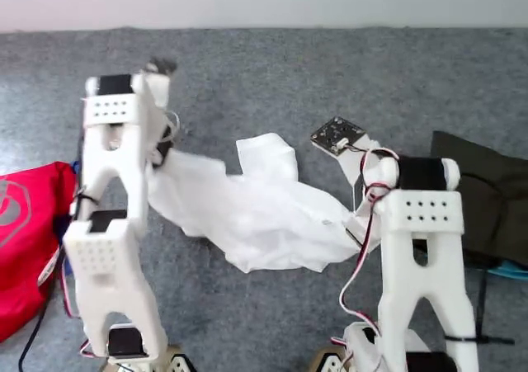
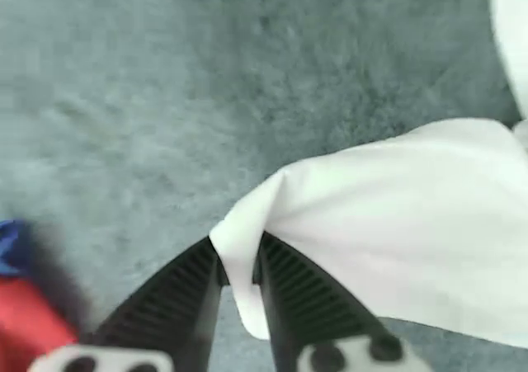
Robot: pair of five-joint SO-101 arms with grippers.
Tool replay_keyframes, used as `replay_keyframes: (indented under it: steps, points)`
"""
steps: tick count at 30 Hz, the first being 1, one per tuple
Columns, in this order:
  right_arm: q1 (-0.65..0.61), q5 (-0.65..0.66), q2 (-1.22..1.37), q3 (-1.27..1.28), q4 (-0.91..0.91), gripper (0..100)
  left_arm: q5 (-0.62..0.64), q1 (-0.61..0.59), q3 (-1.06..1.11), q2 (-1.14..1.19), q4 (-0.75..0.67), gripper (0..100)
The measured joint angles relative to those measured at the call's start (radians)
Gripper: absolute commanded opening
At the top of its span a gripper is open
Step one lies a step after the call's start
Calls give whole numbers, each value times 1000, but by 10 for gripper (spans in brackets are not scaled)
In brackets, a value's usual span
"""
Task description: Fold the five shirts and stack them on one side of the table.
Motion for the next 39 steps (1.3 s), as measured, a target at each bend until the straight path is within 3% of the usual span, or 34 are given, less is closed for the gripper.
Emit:
replay_keyframes:
  steps: [7, 17, 21, 33, 39]
  points:
    - [83, 0, -138, 0, -247, 9, 0, -5, 0, -382, -41, 13]
    - [84, 0, -160, 0, -819, 9, 100, -17, 0, -657, -388, 13]
    - [72, 28, -160, -8, -947, 9, 103, -20, 0, -698, -494, 13]
    - [72, 38, -160, -255, -973, 9, 103, -21, 0, -996, -571, 13]
    - [72, 38, -167, -313, -761, 9, 46, -21, 0, -1089, -456, 13]
